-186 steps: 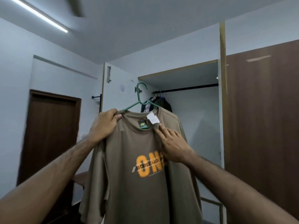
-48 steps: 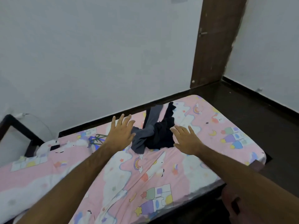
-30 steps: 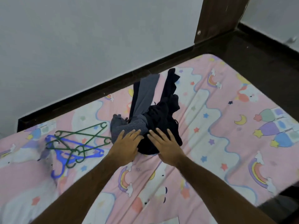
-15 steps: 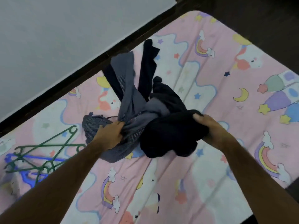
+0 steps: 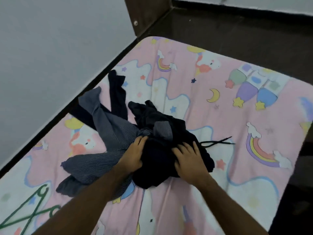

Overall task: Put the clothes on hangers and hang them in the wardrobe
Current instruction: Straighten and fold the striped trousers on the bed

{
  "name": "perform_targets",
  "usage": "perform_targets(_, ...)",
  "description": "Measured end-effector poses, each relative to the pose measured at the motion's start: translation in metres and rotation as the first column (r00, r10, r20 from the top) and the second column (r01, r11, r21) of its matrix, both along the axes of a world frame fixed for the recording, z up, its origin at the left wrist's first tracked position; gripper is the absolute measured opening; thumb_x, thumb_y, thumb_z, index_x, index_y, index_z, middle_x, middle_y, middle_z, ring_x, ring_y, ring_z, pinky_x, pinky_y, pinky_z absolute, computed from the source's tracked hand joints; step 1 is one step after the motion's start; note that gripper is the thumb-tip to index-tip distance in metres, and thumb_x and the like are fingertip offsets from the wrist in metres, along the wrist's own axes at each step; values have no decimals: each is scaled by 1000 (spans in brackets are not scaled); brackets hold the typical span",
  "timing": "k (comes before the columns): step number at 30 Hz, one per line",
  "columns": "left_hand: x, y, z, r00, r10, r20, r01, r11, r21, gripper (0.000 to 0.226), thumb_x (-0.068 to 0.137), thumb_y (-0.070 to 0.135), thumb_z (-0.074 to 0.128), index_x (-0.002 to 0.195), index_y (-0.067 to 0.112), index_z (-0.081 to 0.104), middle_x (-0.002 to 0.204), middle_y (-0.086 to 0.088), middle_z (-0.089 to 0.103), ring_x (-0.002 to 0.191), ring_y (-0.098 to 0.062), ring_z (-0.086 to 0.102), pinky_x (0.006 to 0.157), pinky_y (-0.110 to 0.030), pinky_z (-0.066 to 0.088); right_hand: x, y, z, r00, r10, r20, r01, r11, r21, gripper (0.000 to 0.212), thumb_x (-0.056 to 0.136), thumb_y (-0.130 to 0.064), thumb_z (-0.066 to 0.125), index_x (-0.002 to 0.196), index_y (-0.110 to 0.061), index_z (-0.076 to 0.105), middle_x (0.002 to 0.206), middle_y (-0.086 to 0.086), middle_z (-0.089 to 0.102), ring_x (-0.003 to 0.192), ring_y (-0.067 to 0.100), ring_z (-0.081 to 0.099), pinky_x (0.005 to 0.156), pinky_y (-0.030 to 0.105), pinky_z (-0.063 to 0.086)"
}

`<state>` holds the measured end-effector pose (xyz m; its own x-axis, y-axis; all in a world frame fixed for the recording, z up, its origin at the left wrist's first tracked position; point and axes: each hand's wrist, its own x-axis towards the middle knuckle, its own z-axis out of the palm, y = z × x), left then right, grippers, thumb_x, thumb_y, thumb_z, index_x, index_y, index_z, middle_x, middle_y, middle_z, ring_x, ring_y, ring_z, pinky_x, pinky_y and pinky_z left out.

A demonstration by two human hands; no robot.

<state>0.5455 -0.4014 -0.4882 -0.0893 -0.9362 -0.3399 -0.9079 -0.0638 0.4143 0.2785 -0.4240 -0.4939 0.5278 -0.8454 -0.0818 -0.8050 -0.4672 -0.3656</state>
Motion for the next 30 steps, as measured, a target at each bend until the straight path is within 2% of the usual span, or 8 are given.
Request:
perform_targets(8, 35, 7, -61, 990, -75, 116, 114, 920, -375, 84, 80, 2, 60, 152, 28, 25, 152, 2, 38, 122, -24, 52, 89, -44, 54, 33, 22, -61, 984, -143, 103, 172, 909, -381, 45, 85, -22, 47, 126, -12, 63, 134, 17, 57, 135, 38, 47, 121, 60, 22)
perform_targets(12, 44, 13, -46, 984, -174, -33, 138, 873, -467, 69, 90, 11, 55, 150, 31, 29, 148, 6, 44, 121, -22, 56, 96, -45, 51, 44, 36, -66, 962, -269, 43, 253, 826, -503, 49, 87, -24, 44, 131, -14, 62, 139, 11, 57, 140, 33, 46, 122, 56, 21)
perform_targets(14, 54, 15, -22, 967, -213, -139, 137, 897, -420, 70, 90, 3, 49, 151, 30, 29, 150, -1, 46, 127, -26, 54, 104, -45, 46, 51, 59, -48, 917, -399, 6, 363, 828, -428, 58, 89, -26, 37, 144, -16, 53, 150, 10, 51, 146, 32, 38, 122, 54, 19)
perform_targets(16, 75, 18, 21, 974, -166, -156, 88, 905, -417, 67, 89, -4, 45, 150, 21, 32, 144, -14, 52, 126, -34, 55, 103, -46, 44, 62, 95, -27, 875, -482, -41, 457, 852, -256, 68, 93, -26, 36, 160, -19, 26, 166, 9, 25, 154, 33, 20, 124, 53, 15)
perform_targets(19, 110, 49, 112, 957, 25, -287, -180, 832, -525, 47, 88, -6, 41, 129, 12, 56, 126, -17, 64, 115, -36, 59, 95, -41, 47, 79, 166, 12, 912, -399, -99, 403, 915, 24, 91, 94, -25, 58, 162, -25, -2, 170, 9, 0, 153, 36, 18, 122, 48, 24)
perform_targets(23, 139, 129, 244, 779, -156, -608, -277, 783, -556, 39, 89, -10, 41, 104, 8, 72, 109, -7, 72, 105, -25, 64, 92, -30, 50, 119, 242, 113, 883, -402, 242, 354, 909, 220, 92, 95, -18, 69, 161, -16, 4, 161, 11, 29, 143, 24, 37, 117, 36, 36)
perform_targets(27, 135, 198, 370, 407, -415, -814, -350, 752, -559, 29, 96, -10, 43, 112, 2, 64, 105, -11, 68, 103, -29, 65, 93, -36, 56, 172, 283, 238, 676, -370, 637, 278, 929, 244, 97, 95, -16, 71, 157, -32, -1, 128, -2, 60, 103, 10, 64, 69, 18, 57)
perform_targets(30, 120, 247, 433, 101, -623, -776, -148, 761, -631, 31, 102, -6, 38, 124, 8, 55, 119, -9, 64, 109, -24, 63, 91, -28, 55, 202, 299, 304, 512, -237, 826, 215, 966, 143, 79, 94, -18, 71, 152, -33, 20, 131, 0, 61, 112, 17, 65, 80, 31, 62)
